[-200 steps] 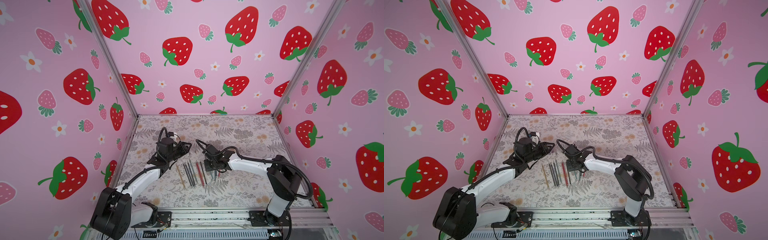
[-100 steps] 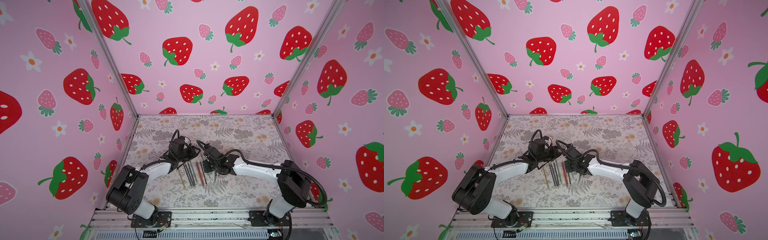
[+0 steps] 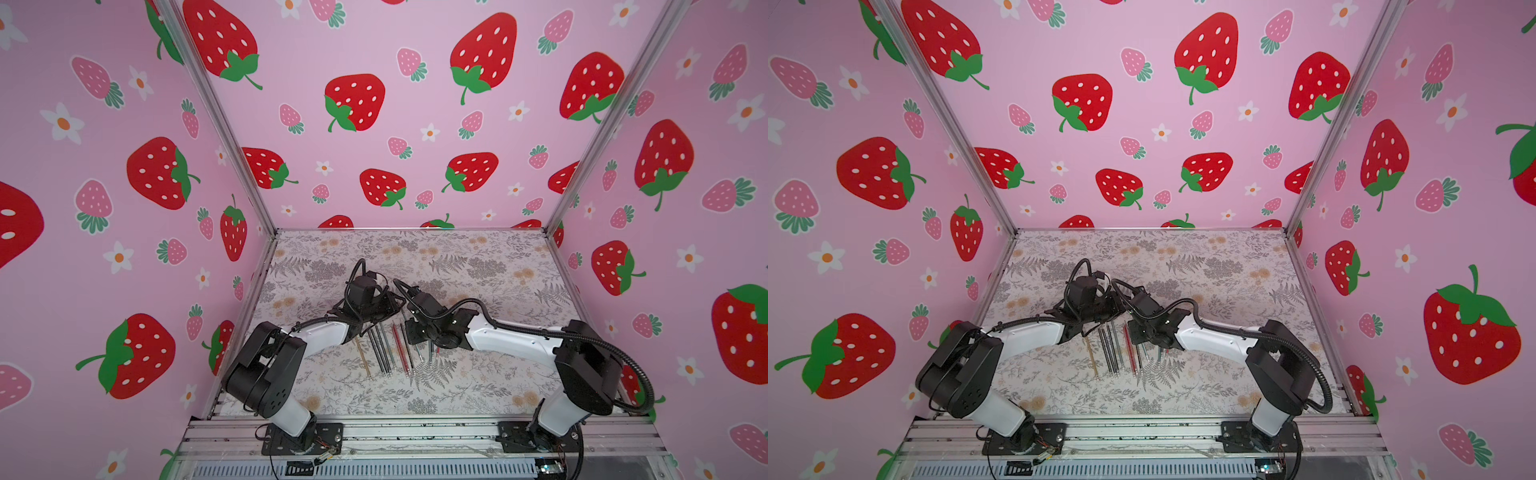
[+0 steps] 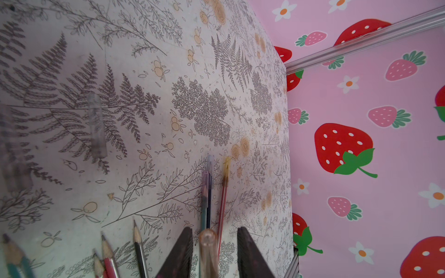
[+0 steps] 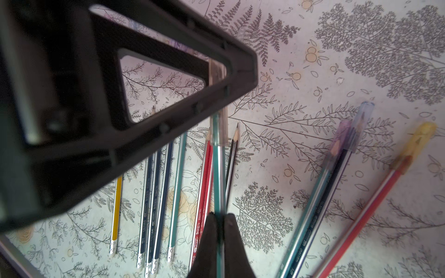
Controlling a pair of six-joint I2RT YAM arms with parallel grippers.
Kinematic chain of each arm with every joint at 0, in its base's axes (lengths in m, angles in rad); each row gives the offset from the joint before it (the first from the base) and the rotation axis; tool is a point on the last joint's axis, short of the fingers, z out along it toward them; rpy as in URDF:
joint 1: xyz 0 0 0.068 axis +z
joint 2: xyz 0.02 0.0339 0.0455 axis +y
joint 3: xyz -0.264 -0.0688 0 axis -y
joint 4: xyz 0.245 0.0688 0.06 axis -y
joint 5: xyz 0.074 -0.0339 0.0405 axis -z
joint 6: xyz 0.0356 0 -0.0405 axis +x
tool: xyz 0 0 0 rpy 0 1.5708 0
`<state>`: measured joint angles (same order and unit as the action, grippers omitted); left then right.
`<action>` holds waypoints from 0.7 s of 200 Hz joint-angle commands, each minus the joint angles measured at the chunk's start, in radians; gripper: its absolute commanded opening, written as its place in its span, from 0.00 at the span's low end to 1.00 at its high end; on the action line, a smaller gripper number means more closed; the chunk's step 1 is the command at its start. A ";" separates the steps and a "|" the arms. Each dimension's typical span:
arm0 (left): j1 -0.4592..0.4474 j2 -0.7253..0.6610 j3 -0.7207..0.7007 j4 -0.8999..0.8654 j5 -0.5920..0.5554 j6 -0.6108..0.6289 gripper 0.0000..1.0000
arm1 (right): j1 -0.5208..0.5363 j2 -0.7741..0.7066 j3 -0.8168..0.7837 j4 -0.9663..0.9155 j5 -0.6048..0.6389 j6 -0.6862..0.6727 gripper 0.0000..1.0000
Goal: Remove the protective cover of the pencils
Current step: Remove the protective sleeve from the pencil.
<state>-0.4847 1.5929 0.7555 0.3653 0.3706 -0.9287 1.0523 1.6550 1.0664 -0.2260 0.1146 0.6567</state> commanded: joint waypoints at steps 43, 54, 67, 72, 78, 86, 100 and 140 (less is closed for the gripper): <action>-0.005 0.021 0.046 0.038 0.025 -0.023 0.15 | 0.009 -0.018 -0.005 0.010 -0.003 -0.002 0.00; -0.005 0.022 0.045 0.040 0.027 -0.025 0.13 | 0.009 -0.018 -0.005 0.011 -0.001 -0.003 0.00; -0.004 0.019 0.045 0.040 0.025 -0.028 0.10 | 0.009 -0.018 -0.005 0.011 0.000 -0.002 0.00; -0.005 0.017 0.044 0.039 0.025 -0.030 0.09 | 0.010 -0.018 -0.005 0.010 0.000 -0.002 0.00; -0.005 0.015 0.044 0.038 0.025 -0.032 0.08 | 0.009 -0.017 -0.006 0.010 0.000 -0.002 0.00; -0.005 0.011 0.045 0.039 0.024 -0.037 0.08 | 0.009 -0.016 -0.005 0.010 0.000 -0.002 0.00; -0.005 0.007 0.043 0.040 0.017 -0.048 0.07 | 0.009 -0.014 -0.005 0.010 0.000 0.000 0.03; -0.007 -0.008 0.045 0.050 0.016 -0.073 0.07 | 0.009 -0.004 0.000 0.007 0.005 0.003 0.25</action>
<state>-0.4854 1.6108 0.7639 0.3721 0.3710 -0.9703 1.0565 1.6539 1.0664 -0.2249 0.1146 0.6590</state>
